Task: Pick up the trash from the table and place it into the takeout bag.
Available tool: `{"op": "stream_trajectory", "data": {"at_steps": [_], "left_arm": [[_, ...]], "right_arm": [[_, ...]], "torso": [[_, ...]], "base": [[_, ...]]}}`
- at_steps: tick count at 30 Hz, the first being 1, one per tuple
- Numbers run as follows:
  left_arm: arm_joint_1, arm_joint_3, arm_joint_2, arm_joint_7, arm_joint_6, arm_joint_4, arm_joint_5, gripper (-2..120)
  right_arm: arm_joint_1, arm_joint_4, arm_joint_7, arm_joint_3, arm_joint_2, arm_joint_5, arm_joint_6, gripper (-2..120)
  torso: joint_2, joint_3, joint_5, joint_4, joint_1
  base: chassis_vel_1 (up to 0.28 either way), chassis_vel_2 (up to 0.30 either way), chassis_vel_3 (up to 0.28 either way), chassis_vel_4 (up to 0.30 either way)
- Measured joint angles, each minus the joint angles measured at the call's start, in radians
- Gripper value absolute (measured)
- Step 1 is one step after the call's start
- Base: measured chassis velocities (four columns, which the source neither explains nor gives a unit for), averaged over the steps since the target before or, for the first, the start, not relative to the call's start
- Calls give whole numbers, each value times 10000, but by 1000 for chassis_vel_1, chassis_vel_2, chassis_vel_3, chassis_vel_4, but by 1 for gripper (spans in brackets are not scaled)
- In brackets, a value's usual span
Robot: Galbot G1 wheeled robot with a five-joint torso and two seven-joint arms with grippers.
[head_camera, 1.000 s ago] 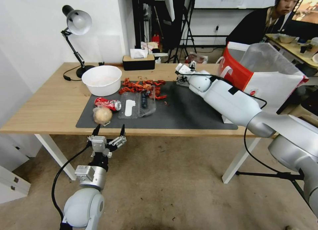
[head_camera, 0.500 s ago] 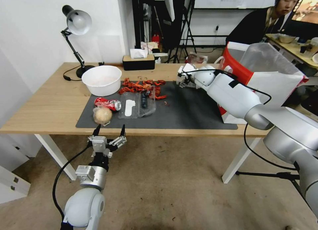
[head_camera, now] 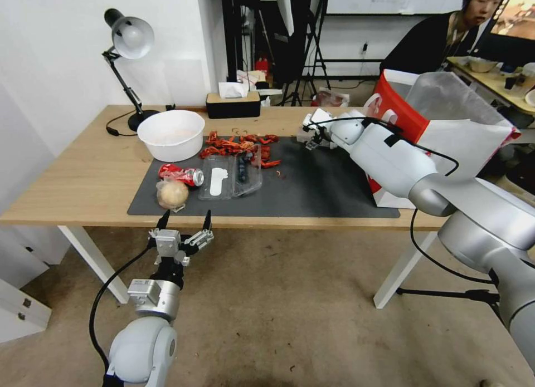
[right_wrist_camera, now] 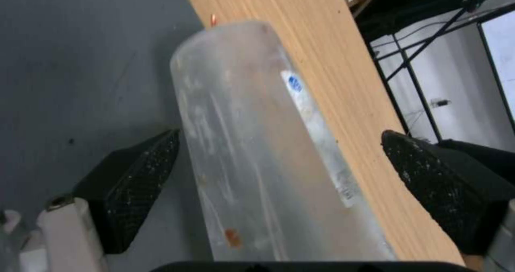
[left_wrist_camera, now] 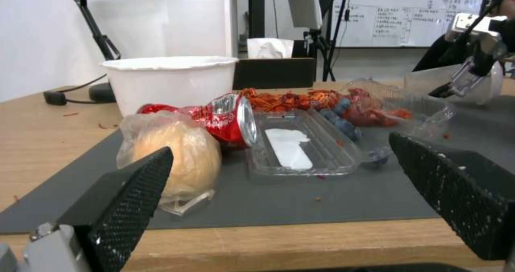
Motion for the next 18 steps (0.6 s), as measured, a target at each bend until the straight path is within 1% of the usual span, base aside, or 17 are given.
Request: {"op": "stream_trajectory", "data": {"at_steps": [6, 18], "left_arm": [[22, -11, 39, -3, -35, 19, 1, 100], [29, 14, 38, -5, -86, 74, 16, 100]], "right_arm": [[-41, -266, 85, -2, 113, -41, 33, 90], [-64, -914, 194, 82, 404, -273, 240, 89]], "torso": [[0, 0, 0, -1, 0], [2, -3, -2, 0, -3]], "base": [[0, 0, 0, 0], [0, 0, 0, 0]]}}
